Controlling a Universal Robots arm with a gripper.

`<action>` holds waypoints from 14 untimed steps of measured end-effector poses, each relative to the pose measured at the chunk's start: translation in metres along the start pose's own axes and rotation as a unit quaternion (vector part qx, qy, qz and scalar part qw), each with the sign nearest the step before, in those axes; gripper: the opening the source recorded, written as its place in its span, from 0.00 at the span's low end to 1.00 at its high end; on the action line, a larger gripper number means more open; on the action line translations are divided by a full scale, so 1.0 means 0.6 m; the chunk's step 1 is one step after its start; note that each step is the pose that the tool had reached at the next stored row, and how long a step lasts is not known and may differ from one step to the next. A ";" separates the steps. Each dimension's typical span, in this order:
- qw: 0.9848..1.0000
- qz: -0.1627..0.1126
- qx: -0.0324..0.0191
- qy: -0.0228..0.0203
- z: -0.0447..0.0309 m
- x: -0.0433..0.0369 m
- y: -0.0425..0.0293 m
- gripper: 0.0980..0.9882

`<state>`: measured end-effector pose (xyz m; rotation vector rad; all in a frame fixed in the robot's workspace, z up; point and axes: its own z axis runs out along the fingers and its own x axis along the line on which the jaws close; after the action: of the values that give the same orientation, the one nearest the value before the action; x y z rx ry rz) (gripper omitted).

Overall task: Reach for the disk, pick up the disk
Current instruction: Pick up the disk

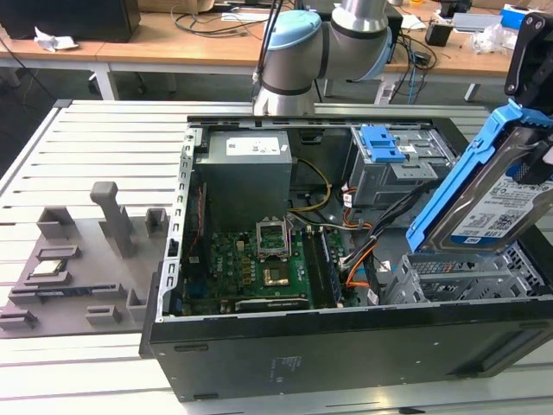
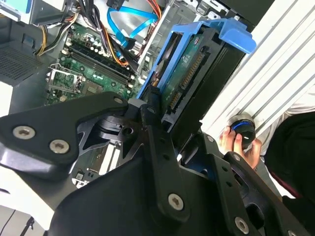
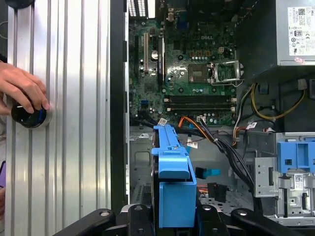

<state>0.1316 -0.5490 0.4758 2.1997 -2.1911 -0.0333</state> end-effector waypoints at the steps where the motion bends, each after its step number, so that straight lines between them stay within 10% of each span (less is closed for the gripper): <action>1: 1.000 0.000 0.000 0.000 0.001 0.000 -0.001 0.30; 14: 1.000 0.000 0.000 0.004 0.021 -0.009 -0.032 0.30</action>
<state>0.1500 -0.5437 0.4622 2.1959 -2.1869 -0.0244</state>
